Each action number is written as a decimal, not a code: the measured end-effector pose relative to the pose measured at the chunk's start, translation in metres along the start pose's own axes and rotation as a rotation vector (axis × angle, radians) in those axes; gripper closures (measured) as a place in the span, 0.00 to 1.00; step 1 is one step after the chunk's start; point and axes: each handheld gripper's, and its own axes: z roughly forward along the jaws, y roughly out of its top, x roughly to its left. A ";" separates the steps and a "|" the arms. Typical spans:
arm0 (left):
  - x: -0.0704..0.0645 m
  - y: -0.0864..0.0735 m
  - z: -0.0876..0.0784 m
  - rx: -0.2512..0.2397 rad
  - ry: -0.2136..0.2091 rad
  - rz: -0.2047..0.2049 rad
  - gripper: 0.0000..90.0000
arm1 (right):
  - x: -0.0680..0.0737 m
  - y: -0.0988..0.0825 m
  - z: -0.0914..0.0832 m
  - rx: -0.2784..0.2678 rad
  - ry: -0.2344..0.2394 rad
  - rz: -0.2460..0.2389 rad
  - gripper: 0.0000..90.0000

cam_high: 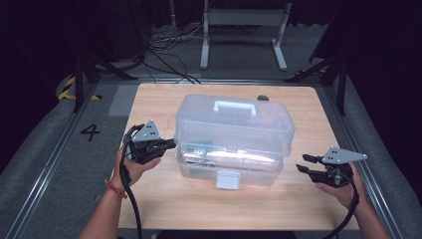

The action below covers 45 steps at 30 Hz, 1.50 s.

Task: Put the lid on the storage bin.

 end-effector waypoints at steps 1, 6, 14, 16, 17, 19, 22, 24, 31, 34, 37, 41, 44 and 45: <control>0.000 -0.001 0.000 0.001 -0.008 -0.003 1.00 | 0.000 0.001 0.001 0.001 0.001 -0.003 0.62; -0.001 -0.008 0.002 0.018 -0.001 -0.005 1.00 | 0.003 0.004 0.005 -0.003 0.016 -0.022 0.61; -0.006 -0.021 0.012 0.094 -0.017 0.000 1.00 | 0.003 0.001 0.006 -0.009 0.031 -0.024 0.59; -0.003 -0.030 0.015 0.109 -0.003 -0.023 1.00 | 0.002 0.000 0.005 -0.014 0.033 -0.025 0.58; -0.002 -0.035 0.015 0.111 -0.013 -0.043 1.00 | 0.002 -0.001 0.005 -0.016 0.036 -0.025 0.58; 0.000 -0.041 0.015 0.109 -0.025 -0.062 1.00 | 0.001 -0.002 0.005 -0.024 0.041 -0.022 0.57; -0.002 -0.043 0.015 0.120 -0.018 -0.052 1.00 | 0.001 -0.003 0.004 -0.028 0.044 -0.026 0.56; -0.004 -0.045 0.015 0.127 -0.014 -0.044 0.98 | 0.001 -0.004 0.004 -0.032 0.054 -0.033 0.55; -0.012 -0.052 0.014 0.174 0.028 -0.005 0.94 | 0.002 -0.007 0.002 -0.015 0.065 -0.041 0.53; -0.015 -0.057 0.016 0.221 0.056 0.023 0.89 | 0.001 -0.010 0.000 -0.014 0.071 -0.032 0.53; -0.017 -0.064 0.017 0.250 0.070 0.033 0.88 | -0.002 -0.018 -0.005 0.004 0.062 -0.026 0.53; -0.020 -0.075 0.018 0.280 0.074 0.044 0.85 | -0.007 -0.033 -0.009 0.017 0.047 0.007 0.53; -0.021 -0.083 0.017 0.300 0.079 0.053 0.81 | -0.011 -0.042 -0.011 0.026 0.035 0.019 0.52; -0.022 -0.084 0.017 0.302 0.080 0.055 0.80 | -0.012 -0.045 -0.012 0.030 0.032 0.028 0.52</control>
